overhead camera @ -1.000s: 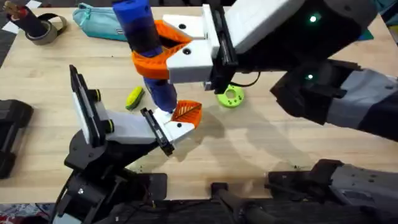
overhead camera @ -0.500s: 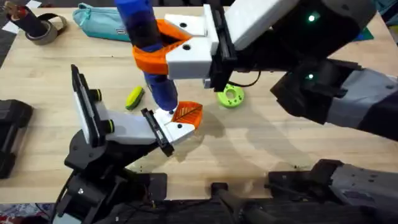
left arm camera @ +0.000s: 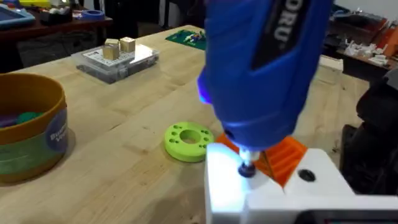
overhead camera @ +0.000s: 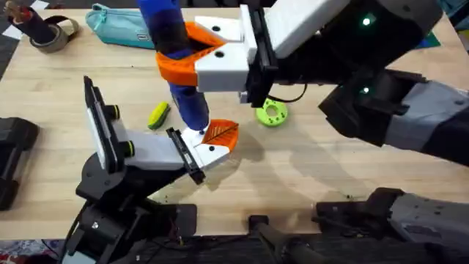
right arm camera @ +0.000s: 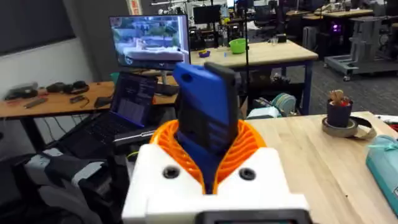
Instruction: Pick up the gripper from the table and insert it into the empty holder that is missing its gripper. Then pick up a screw, insert it into the mounting hole, and use the screwdriver to tighten it. Finally, clean up the table by picking up the vegetable and placing it into the bucket.
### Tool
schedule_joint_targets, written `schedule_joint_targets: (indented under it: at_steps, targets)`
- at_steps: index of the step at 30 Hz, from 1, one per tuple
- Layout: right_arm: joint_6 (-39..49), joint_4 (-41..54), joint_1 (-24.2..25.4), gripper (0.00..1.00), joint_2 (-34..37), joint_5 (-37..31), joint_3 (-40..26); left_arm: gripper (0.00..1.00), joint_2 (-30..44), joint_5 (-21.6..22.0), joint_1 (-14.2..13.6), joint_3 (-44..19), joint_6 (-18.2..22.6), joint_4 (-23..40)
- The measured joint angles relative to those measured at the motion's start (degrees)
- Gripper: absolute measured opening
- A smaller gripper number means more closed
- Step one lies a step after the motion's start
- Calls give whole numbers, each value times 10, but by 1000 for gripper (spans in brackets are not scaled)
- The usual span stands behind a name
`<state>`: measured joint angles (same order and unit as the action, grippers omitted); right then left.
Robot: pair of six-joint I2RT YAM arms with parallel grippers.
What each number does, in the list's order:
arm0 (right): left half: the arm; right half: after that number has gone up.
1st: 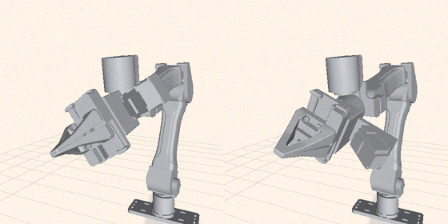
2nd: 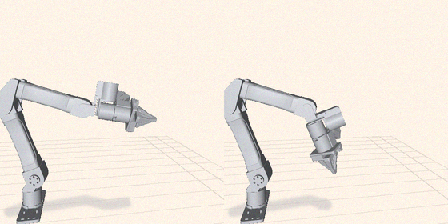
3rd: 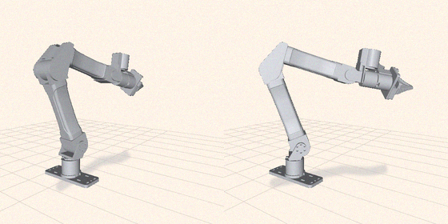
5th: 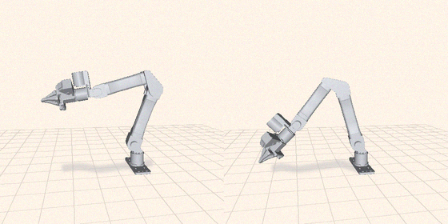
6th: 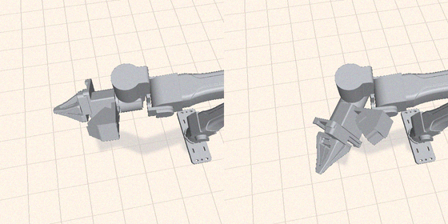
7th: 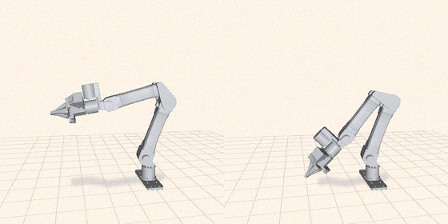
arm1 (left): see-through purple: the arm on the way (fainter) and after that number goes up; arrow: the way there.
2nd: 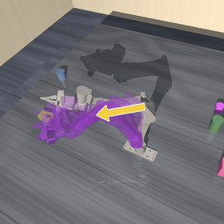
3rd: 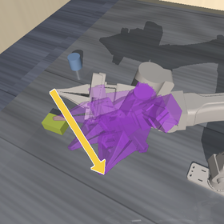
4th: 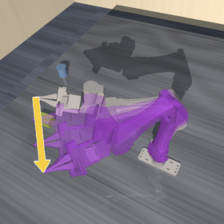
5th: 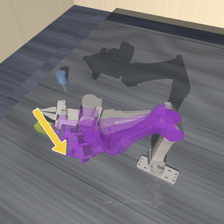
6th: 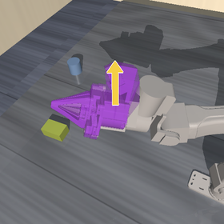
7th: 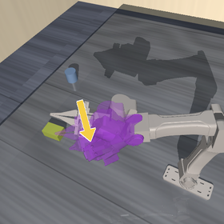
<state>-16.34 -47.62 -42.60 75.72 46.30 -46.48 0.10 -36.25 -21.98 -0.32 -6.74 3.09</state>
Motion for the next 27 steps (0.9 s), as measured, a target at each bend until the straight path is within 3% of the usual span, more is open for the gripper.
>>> schedule_joint_targets:
  at_steps: [15, 27]
  targets:
    - [30, 16, -16, 46, 0, -4, -2, 14, 8, -2, -1, 0, -4, 1]
    - [16, -42, -19, 46, -28, -4, 45, 14, 8, -6, -2, 0, -6, 1]
